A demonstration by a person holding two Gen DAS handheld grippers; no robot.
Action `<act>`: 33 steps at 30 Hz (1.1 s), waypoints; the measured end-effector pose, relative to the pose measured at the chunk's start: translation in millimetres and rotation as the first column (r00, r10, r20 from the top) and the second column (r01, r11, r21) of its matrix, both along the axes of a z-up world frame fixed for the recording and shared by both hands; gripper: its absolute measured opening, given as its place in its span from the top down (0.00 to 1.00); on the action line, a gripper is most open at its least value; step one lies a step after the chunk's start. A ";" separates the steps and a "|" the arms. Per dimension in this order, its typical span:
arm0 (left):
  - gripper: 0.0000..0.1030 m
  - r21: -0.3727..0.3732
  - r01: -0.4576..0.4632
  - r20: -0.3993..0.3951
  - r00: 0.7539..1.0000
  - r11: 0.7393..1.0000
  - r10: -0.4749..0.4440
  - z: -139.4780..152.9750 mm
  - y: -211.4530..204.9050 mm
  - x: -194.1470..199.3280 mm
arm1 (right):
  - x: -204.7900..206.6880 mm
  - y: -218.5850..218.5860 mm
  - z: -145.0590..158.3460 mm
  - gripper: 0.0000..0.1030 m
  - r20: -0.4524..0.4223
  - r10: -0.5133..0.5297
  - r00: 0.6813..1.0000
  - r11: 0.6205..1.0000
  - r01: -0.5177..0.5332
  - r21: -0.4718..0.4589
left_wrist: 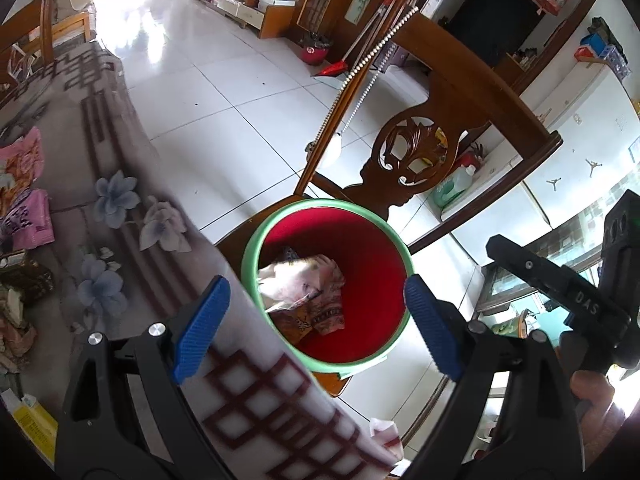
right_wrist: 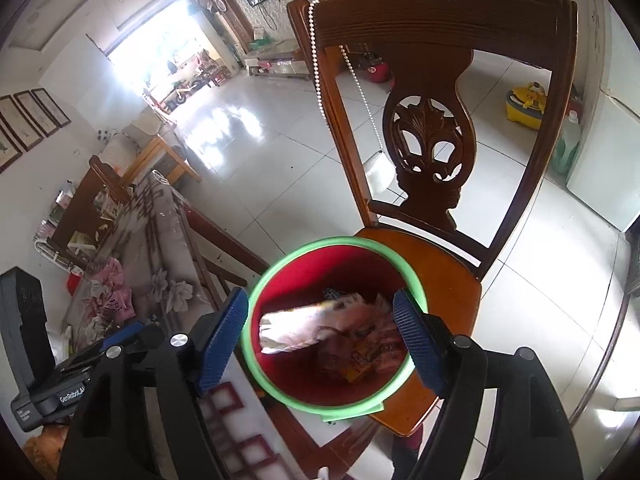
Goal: Collect trash
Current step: 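Move both tools from the bin back over the table trash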
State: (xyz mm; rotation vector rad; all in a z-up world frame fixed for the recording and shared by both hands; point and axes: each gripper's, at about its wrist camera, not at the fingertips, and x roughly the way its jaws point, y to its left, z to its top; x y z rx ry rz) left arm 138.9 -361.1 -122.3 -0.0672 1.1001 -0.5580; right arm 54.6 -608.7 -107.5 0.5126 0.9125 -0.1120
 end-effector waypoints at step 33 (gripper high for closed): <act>0.16 0.029 -0.471 0.049 0.882 0.882 0.469 17.9 320.2 -95.4 | 11.5 262.6 13.9 0.24 0.031 0.346 0.938 0.938 -0.346 0.002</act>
